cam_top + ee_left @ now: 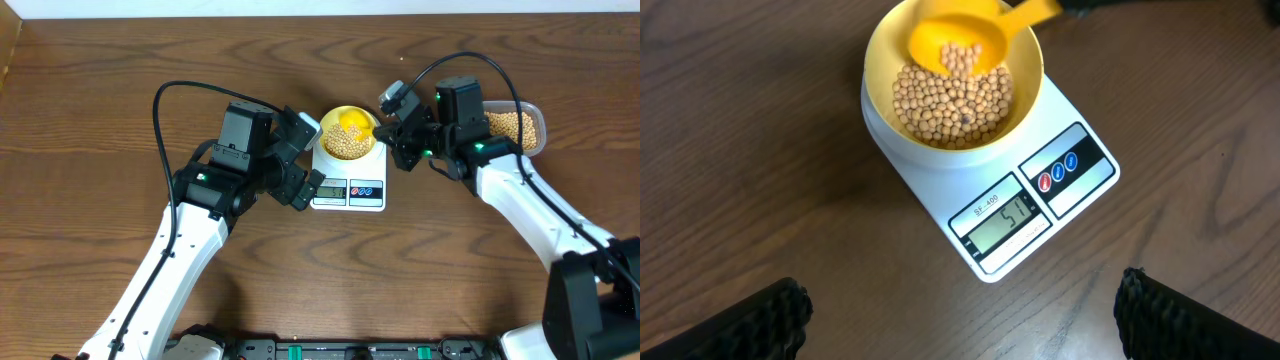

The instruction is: Scoop item into bowl and weigh 50g on scale

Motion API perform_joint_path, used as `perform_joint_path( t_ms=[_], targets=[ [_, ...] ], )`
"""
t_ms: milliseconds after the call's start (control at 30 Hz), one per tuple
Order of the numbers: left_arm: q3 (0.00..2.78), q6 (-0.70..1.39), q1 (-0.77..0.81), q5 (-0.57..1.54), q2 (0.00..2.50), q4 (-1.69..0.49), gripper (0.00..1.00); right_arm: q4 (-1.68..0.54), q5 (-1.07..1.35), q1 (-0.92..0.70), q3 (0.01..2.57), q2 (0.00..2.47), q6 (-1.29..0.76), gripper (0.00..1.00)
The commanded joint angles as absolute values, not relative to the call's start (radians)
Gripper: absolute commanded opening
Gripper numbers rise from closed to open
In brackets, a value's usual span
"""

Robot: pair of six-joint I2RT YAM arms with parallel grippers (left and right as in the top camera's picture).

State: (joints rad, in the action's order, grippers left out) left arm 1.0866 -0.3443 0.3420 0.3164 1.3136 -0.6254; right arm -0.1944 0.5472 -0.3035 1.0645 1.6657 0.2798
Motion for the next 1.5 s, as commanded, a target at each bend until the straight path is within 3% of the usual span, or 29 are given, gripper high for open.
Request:
perform_joint_path(
  t_ms=[0, 400, 967, 1467],
  targets=[
    [1.084, -0.347, 0.338, 0.329, 1.307, -0.628, 0.99, -0.191, 0.548, -0.311, 1.062, 1.692, 0.258, 0.01],
    [1.084, -0.347, 0.338, 0.329, 1.307, -0.628, 0.99, -0.200, 0.564, -0.318, 1.062, 1.693, 0.258, 0.01],
    [1.084, -0.347, 0.338, 0.329, 1.307, -0.628, 0.99, -0.238, 0.797, -0.322, 1.062, 1.693, 0.257, 0.01],
    [1.084, -0.347, 0.338, 0.329, 1.307, -0.628, 0.99, -0.250, 0.796, -0.318, 1.062, 1.693, 0.213, 0.01]
  ],
)
